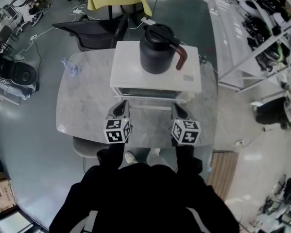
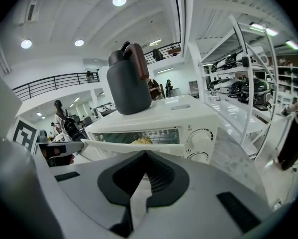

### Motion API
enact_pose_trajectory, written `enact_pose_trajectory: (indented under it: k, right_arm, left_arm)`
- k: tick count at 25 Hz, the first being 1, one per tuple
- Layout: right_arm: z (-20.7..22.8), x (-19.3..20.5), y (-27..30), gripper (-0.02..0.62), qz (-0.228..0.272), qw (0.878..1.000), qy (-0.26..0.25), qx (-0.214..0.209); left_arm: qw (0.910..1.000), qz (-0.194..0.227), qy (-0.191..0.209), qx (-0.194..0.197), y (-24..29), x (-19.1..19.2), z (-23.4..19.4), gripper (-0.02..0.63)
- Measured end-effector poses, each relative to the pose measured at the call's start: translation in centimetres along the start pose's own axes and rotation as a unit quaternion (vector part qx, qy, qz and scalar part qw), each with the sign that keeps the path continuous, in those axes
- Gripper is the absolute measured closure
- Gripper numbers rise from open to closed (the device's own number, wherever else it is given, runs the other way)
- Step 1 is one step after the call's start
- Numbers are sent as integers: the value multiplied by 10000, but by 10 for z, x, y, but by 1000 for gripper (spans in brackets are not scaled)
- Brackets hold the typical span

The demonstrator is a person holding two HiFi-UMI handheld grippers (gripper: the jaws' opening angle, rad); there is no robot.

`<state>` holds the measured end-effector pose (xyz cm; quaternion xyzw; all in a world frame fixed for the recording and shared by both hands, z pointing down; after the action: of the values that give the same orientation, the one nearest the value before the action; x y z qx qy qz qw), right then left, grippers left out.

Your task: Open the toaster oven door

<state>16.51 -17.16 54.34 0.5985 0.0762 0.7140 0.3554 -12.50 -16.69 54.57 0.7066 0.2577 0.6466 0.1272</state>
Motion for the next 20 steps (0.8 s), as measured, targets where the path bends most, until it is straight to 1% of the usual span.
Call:
enact_pose_trajectory:
  k: [9,16,20]
  right_arm:
    - [-1,10,-6,594,-71,9999,71,-54]
    - [0,21,-10,592,-234,9995,170,-95]
    - [-2,28,-15,592,-289,9993,203,-120]
  left_arm:
    - [9998,-158,-69,66,-7,8,0,603]
    - [9993,-314,-176,135,-14,18,0,603]
    - [9989,-404,-160,164,-19,25,1,603]
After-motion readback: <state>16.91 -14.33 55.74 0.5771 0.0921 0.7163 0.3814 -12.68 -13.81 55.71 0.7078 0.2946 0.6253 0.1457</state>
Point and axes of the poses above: the fingertips, and each gripper's own axes: y forward along the fingers, z to its right, x out of its underside, the point moved 10 cm from there along -y, backward along the fingers, and after that the axes turned 5 degrees about -x, right-handed, at the moved point
